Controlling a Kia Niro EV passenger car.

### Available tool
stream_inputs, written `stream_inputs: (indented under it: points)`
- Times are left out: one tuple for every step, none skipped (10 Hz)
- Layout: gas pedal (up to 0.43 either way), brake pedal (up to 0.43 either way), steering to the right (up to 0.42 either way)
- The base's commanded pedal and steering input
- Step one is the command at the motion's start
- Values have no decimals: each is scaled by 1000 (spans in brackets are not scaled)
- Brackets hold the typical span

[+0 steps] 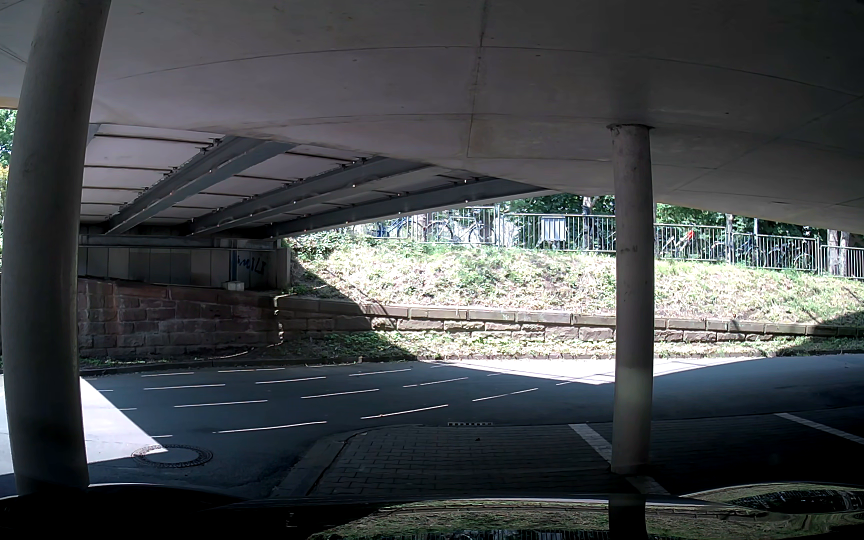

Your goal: Follow the waypoints while adhering to traffic rules and regulations

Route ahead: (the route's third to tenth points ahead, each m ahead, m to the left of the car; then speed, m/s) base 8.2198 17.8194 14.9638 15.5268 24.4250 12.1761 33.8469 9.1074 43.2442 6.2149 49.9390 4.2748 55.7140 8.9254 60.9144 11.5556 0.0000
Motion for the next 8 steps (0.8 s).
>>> stream_inputs:
  points:
    - [0,280,107]
    - [0,287,107]
    - [0,280,107]
    - [0,287,107]
    - [0,287,107]
    - [0,287,107]
    - [0,287,107]
    - [0,287,107]
